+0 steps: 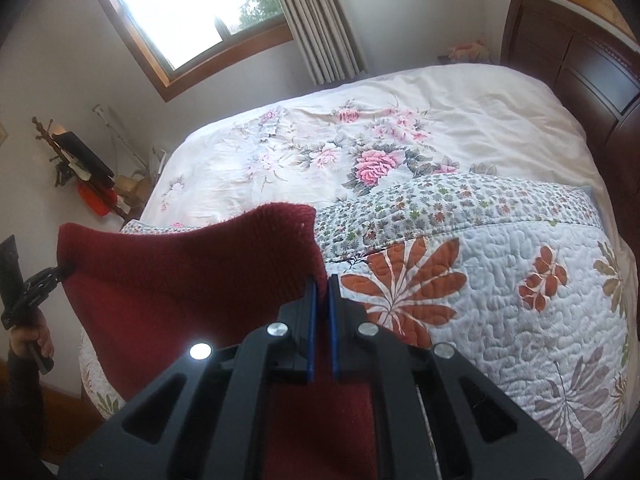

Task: Fold small clothes
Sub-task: 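Lift the held sweater edge with both grippers and fold it over, then lower the folded sweater onto the quilt and open both grippers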

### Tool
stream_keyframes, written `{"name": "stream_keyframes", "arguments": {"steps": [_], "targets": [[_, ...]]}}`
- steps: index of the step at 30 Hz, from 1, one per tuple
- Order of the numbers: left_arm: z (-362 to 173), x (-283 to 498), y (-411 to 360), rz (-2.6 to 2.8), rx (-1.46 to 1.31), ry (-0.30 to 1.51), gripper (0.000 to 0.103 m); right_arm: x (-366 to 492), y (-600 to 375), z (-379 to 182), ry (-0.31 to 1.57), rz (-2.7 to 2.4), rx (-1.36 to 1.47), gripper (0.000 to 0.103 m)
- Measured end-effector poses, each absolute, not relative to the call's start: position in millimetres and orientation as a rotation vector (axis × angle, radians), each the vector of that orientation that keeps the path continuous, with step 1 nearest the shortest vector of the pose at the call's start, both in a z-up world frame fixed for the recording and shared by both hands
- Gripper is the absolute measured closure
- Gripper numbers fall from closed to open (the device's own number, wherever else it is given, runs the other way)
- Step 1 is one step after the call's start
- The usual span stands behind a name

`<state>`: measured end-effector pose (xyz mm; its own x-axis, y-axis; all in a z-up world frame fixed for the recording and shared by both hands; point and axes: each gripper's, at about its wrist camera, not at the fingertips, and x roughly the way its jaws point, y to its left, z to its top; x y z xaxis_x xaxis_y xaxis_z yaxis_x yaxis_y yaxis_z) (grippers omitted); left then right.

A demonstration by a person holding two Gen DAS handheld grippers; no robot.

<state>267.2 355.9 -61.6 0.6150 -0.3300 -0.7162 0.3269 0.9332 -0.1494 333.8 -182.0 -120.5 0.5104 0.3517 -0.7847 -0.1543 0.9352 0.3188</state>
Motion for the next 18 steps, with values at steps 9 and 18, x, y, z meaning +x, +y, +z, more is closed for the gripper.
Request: {"name": "stream_keyframes", "arguments": {"steps": [9, 18], "targets": [[-96.0, 302.4, 362.7, -0.386, -0.026, 0.906, 0.095, 370.9, -176.7, -156.5, 1.068, 0.294, 0.218, 0.098], [-180.3, 350.2, 395.2, -0.39, -0.275, 1.141, 0.095, 411.6, -182.1, -219.1, 1.222, 0.269, 0.285, 0.098]]}}
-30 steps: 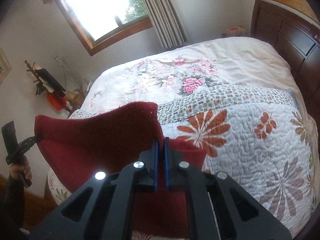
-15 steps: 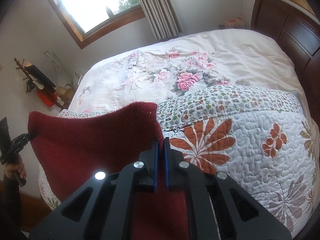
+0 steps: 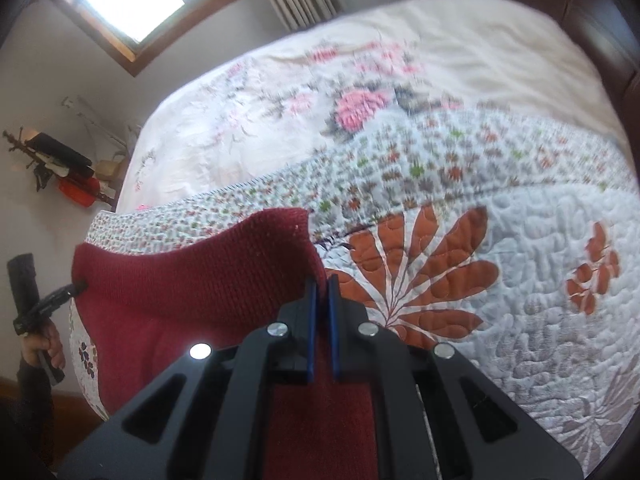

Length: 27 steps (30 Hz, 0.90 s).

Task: Fold small clothes
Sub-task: 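Lower the folded sweater onto the quilt and open both grippers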

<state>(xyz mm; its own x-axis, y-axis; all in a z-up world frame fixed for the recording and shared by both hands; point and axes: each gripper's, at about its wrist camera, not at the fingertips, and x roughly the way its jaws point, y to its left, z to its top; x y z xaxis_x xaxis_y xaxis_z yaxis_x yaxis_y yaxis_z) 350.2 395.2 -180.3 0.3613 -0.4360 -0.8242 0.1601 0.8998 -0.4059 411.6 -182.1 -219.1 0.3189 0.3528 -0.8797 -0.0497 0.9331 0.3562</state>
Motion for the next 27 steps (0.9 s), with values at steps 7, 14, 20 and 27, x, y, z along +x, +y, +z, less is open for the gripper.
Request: {"name": "stream_keyframes", "arguments": {"steps": [7, 14, 20, 27], "targets": [[-233.4, 377.1, 409.3, -0.403, -0.439, 1.313, 0.095, 427.5, -187.5, -266.2, 1.335, 0.231, 0.324, 0.098], [-255.8, 386.3, 423.3, -0.4, -0.545, 1.405, 0.076, 428.0, -190.8, -279.8, 1.368, 0.229, 0.343, 0.091], [-228.9, 373.7, 442.0, -0.337, -0.517, 1.331, 0.069, 416.9, -206.6, -271.8, 1.343, 0.26, 0.451, 0.07], [-248.7, 383.9, 448.7, -0.359, -0.621, 1.349, 0.057, 426.9, -202.1, -290.3, 1.391, 0.321, 0.529, 0.044]]}}
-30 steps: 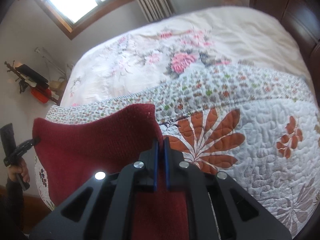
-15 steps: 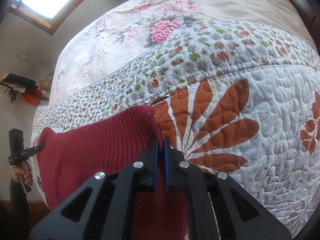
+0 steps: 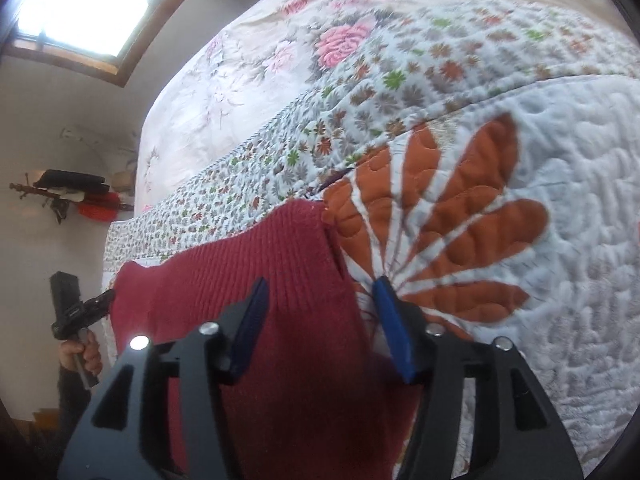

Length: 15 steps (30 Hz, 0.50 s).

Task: Fold small clothes
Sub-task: 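Lower the folded sweater onto the quilt and open both grippers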

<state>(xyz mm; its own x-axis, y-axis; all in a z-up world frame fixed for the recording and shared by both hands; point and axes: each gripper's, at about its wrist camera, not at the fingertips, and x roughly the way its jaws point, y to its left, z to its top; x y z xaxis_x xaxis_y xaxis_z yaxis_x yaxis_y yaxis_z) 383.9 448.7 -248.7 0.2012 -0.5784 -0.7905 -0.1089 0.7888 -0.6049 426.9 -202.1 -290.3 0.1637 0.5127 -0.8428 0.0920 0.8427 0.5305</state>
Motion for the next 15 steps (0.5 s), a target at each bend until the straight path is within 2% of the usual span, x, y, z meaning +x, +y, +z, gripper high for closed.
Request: {"name": "stream_keyframes", "arguments": {"steps": [3, 4, 5, 6, 7, 15], "targets": [[-258.0, 395.5, 443.2, -0.419, -0.669, 1.359, 0.056, 436.8, -201.5, -296.1, 1.414, 0.346, 0.567, 0.042], [-260.0, 398.4, 440.7, -0.436, -0.672, 1.364, 0.058, 440.2, -202.8, -296.5, 1.416, 0.355, 0.577, 0.052], [-262.0, 402.3, 437.3, -0.45, -0.667, 1.364, 0.07, 441.1, -204.7, -295.2, 1.409, 0.345, 0.573, 0.06], [-263.2, 405.3, 434.1, -0.46, -0.66, 1.36, 0.088, 441.0, -208.1, -294.0, 1.406, 0.336, 0.574, 0.079], [-262.7, 408.5, 431.0, -0.478, -0.66, 1.349, 0.09, 440.6, -213.1, -292.7, 1.397, 0.338, 0.593, 0.095], [-243.0, 409.1, 422.9, -0.482, -0.622, 1.249, 0.093, 433.8, -212.8, -263.5, 1.289, 0.361, 0.568, 0.098]]}}
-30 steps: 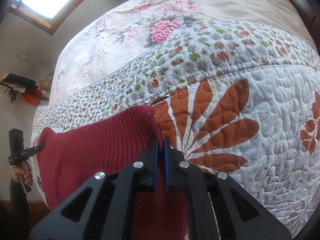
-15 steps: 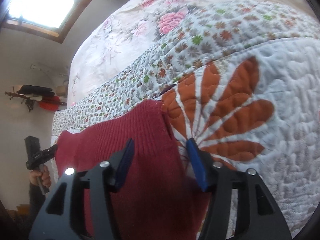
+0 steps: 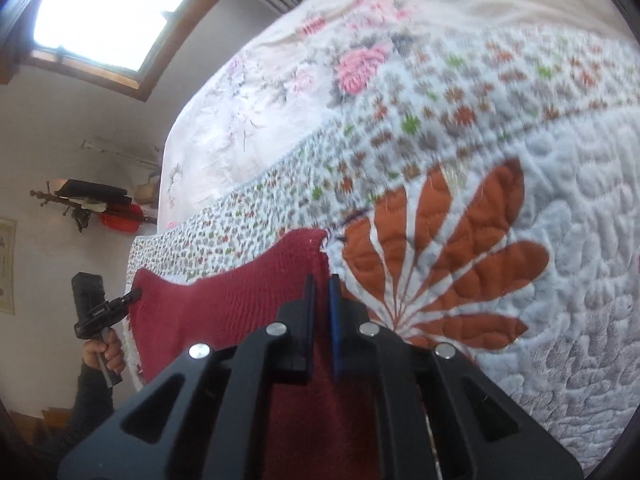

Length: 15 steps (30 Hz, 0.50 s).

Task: Fold small clothes
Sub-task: 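Lower the folded sweater onto the quilt and open both grippers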

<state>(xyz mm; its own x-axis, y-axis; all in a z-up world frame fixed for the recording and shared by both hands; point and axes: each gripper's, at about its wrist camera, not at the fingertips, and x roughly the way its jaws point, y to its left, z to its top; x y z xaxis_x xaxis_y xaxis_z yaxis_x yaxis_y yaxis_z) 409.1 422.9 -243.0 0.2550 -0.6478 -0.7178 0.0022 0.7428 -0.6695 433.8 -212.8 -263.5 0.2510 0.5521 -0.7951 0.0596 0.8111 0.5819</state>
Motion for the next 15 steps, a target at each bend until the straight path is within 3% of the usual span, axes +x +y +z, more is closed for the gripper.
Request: {"name": "stream_keyframes", "arguments": {"steps": [6, 8, 9, 10, 12, 15], "targets": [[-257.8, 407.3, 433.1, -0.401, -0.624, 1.255, 0.092, 433.6, -209.2, -288.7, 1.323, 0.248, 0.502, 0.098], [-271.9, 406.0, 434.6, -0.37, -0.637, 1.307, 0.087, 429.0, -207.3, -289.3, 1.317, 0.25, 0.497, 0.097], [-273.0, 404.5, 435.9, -0.353, -0.647, 1.312, 0.083, 427.6, -206.7, -286.9, 1.315, 0.255, 0.507, 0.09], [-268.3, 402.6, 437.5, -0.329, -0.647, 1.313, 0.079, 425.0, -206.6, -280.7, 1.306, 0.241, 0.501, 0.084], [-238.1, 393.3, 437.4, -0.192, -0.503, 1.276, 0.065, 409.7, -200.7, -248.7, 1.218, 0.217, 0.425, 0.084], [-178.3, 365.5, 422.7, -0.118, -0.32, 1.138, 0.062, 382.3, -171.8, -214.8, 1.139, 0.316, 0.368, 0.078]]}}
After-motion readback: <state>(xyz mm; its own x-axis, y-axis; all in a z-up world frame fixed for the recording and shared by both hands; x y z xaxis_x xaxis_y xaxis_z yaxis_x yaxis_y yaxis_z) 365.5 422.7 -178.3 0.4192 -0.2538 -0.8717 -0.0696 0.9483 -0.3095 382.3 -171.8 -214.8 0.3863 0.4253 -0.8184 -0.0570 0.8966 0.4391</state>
